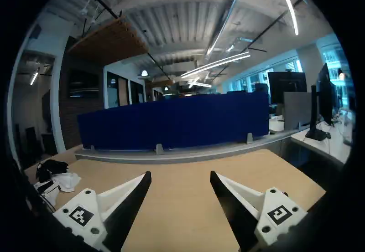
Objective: Fold towel
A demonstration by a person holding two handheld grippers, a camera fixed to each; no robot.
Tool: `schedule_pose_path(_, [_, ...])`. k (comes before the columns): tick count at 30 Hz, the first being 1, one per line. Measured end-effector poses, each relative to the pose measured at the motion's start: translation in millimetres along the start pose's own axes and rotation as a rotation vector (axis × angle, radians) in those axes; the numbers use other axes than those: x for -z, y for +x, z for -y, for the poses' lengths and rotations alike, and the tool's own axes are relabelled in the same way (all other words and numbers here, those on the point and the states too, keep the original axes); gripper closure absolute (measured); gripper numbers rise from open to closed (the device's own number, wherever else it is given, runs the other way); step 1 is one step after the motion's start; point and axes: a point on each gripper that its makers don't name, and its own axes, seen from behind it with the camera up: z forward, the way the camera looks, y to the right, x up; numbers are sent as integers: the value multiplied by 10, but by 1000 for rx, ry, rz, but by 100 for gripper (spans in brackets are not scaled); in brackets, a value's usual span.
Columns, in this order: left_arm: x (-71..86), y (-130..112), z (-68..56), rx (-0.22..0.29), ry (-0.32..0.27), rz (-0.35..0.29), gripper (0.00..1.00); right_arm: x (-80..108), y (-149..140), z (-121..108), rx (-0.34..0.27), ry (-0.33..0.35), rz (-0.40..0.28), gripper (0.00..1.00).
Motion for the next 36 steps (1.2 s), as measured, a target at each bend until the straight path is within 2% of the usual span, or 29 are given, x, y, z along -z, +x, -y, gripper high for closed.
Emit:
schedule_pose_path(6, [7,9,2,0,0,0,11,66,-54,-56,-6,7,-16,0])
schedule_pose_path(15, [3,8,2,0,0,0,8,108,-180,-341,42,-44,-63,0])
schedule_pose_path(24, [3,14,1,0,0,0,7,106,-430,-635,89,-86,-97,0])
schedule_pose_path(30, [0,8,1,0,0,0,7,75,-702,-748,78,-82,-105,0])
schedule_pose_path(36, [-4,6,1,0,0,0,7,13,-836,-869,61,-91,-113,0])
